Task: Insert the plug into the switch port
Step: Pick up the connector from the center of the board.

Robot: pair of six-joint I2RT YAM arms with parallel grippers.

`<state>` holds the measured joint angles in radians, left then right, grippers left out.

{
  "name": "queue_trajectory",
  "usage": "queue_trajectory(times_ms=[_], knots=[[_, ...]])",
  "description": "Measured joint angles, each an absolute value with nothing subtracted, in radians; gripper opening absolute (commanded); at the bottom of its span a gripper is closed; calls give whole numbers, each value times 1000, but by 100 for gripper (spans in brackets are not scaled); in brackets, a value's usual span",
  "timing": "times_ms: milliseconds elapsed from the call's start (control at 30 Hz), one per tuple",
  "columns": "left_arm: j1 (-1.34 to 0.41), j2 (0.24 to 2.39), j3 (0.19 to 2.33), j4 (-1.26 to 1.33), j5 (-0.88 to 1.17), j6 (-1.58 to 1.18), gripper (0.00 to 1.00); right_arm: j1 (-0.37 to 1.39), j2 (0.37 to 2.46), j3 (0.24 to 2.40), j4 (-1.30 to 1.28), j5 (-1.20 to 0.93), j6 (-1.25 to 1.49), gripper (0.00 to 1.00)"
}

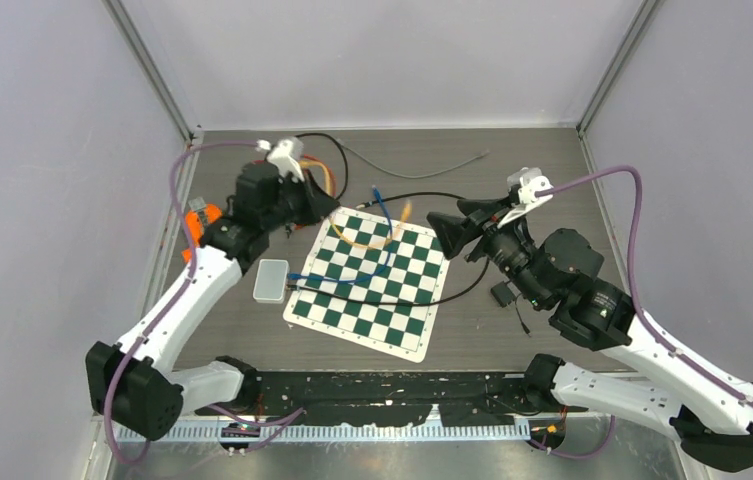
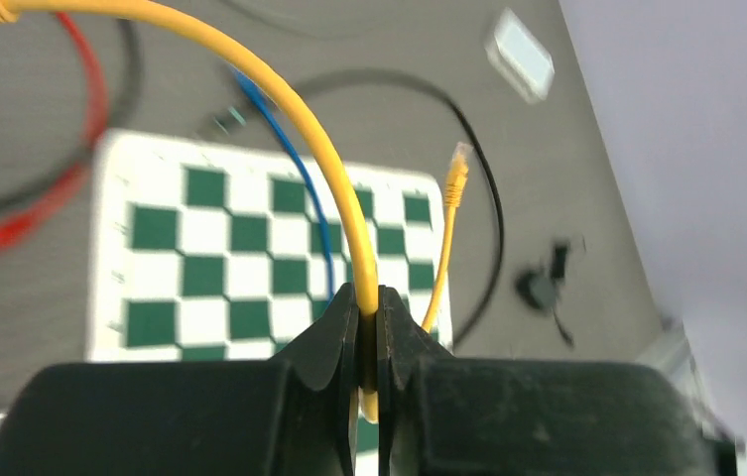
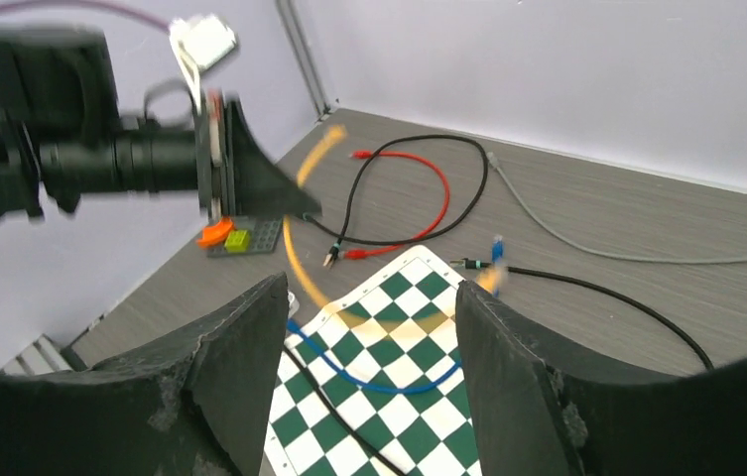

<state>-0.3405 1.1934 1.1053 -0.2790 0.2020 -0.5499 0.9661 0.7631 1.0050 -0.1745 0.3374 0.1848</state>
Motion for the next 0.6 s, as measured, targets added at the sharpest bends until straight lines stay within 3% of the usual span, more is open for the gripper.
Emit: queue_trajectory(times_ms=[233,600], knots=[[-616,1132,925,-253,252,-488,0,959,822,1004,-159,362,254,71],[-851,1056,839,-175,157,-347,0,888,994,971,-156,252,496,71]])
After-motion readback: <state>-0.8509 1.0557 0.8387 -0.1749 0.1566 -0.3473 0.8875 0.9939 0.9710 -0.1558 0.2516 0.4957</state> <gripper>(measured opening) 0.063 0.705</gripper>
